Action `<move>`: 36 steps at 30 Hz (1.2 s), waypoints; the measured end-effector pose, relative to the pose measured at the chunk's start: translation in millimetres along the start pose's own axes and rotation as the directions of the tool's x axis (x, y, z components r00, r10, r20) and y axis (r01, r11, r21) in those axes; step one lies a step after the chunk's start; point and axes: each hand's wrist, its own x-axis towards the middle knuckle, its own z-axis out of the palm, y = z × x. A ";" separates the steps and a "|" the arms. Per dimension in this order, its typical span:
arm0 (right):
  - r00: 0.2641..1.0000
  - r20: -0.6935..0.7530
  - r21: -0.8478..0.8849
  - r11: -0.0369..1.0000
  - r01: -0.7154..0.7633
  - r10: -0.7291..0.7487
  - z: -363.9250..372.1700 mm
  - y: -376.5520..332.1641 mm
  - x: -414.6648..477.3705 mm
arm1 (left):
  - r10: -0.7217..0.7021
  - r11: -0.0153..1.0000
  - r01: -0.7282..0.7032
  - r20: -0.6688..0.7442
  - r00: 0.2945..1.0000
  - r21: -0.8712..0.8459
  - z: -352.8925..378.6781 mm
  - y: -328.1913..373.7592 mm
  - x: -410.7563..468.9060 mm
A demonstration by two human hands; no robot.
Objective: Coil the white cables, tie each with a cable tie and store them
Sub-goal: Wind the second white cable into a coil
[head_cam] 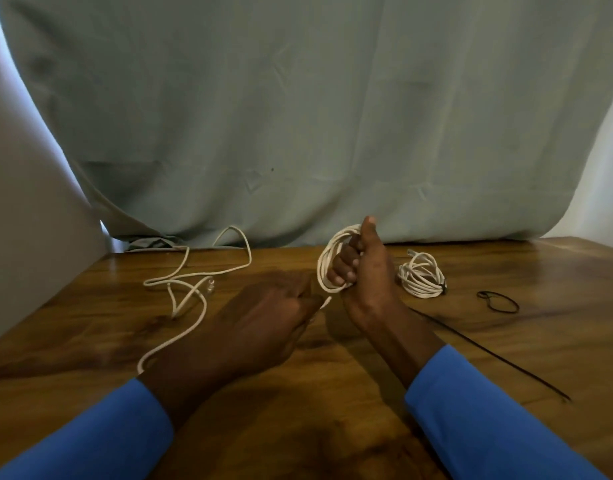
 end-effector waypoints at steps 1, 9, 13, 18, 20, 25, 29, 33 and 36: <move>1.000 -0.001 -0.034 0.999 0.004 -0.004 -0.6 2.0 0.0 | 0.013 1.000 -0.013 0.001 1.000 -0.010 0.7 2.7 1.2; 0.937 0.236 0.065 0.958 -0.278 0.256 -6.9 -21.7 -2.2 | -0.665 0.590 0.653 0.172 0.727 -0.475 6.4 -17.8 -9.1; 0.931 0.187 -0.172 0.944 -0.283 0.314 -1.2 -29.5 -5.7 | -0.834 0.507 0.759 -0.008 0.552 -0.410 1.8 -32.2 -11.2; 0.953 0.127 -0.282 0.931 -0.231 0.275 2.5 -22.0 -11.2 | -0.708 0.703 0.707 -0.162 0.687 -0.074 -7.1 -33.3 -15.9; 0.931 0.169 -0.192 0.938 -0.290 0.323 1.2 -21.2 -10.1 | -0.648 0.755 0.655 -0.131 0.750 0.014 -3.9 -27.6 -15.2; 0.910 0.234 -0.054 0.940 -0.338 0.341 2.0 -20.8 -9.1 | -0.552 0.830 0.551 -0.020 0.834 0.088 -4.2 -27.7 -10.4; 0.972 0.062 0.105 0.967 -0.232 0.226 -3.0 -10.2 -4.8 | -0.320 0.947 0.314 0.127 0.939 0.068 -7.8 -4.4 -6.0; 0.985 -0.163 0.076 0.996 -0.047 0.059 -10.3 -3.9 0.5 | -0.175 0.982 0.185 0.203 0.963 -0.028 -1.2 13.5 1.4; 0.968 -0.241 -0.121 0.992 0.039 -0.068 -11.0 0.6 -0.2 | -0.059 0.997 0.069 0.238 0.969 -0.032 3.3 18.2 2.0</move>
